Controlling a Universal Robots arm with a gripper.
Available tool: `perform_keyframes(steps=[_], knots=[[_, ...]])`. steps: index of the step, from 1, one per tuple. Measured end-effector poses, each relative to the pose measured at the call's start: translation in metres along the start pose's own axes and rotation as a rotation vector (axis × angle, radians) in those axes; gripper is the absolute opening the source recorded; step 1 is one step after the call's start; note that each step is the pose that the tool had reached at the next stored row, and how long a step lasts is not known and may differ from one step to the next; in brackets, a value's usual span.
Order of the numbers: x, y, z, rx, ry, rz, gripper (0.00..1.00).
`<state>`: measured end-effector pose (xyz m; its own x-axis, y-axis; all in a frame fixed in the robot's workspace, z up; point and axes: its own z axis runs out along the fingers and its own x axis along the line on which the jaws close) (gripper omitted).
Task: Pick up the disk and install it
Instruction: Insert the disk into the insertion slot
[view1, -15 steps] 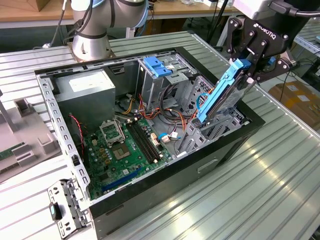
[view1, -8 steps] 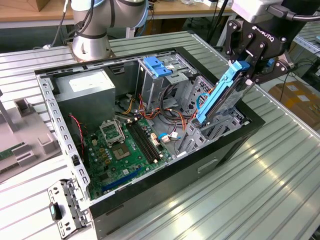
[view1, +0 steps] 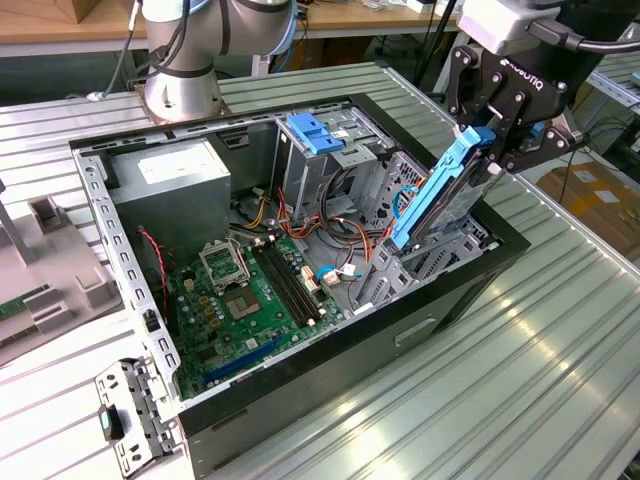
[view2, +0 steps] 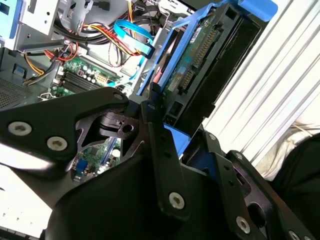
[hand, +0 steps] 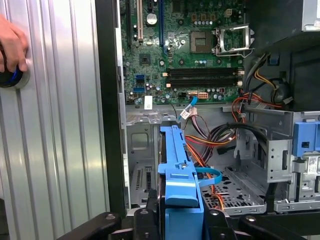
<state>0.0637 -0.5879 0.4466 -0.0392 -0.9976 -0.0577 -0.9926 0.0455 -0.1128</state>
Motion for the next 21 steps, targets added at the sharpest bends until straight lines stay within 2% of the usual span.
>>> perform_keyframes(steps=[2,3,5,6,7,15,16,18,21], knots=[[0.0001,0.0002,0.0023,0.0000,-0.0008,0.000,0.37],[0.0004,0.0007,0.0065,-0.0001,-0.0022,0.000,0.37],[0.0024,0.0023,0.0210,-0.0008,-0.0048,-0.012,0.37],[0.0030,0.0029,0.0258,-0.0011,-0.0052,-0.016,0.37],[0.0031,0.0030,0.0271,-0.0012,-0.0054,-0.018,0.37],[0.0031,0.0030,0.0271,-0.0012,-0.0054,-0.018,0.38],[0.0031,0.0030,0.0271,-0.0013,-0.0055,-0.018,0.44],[0.0031,0.0030,0.0272,-0.0012,-0.0056,-0.018,0.44],[0.0031,0.0030,0.0272,-0.0013,-0.0056,-0.019,0.24]])
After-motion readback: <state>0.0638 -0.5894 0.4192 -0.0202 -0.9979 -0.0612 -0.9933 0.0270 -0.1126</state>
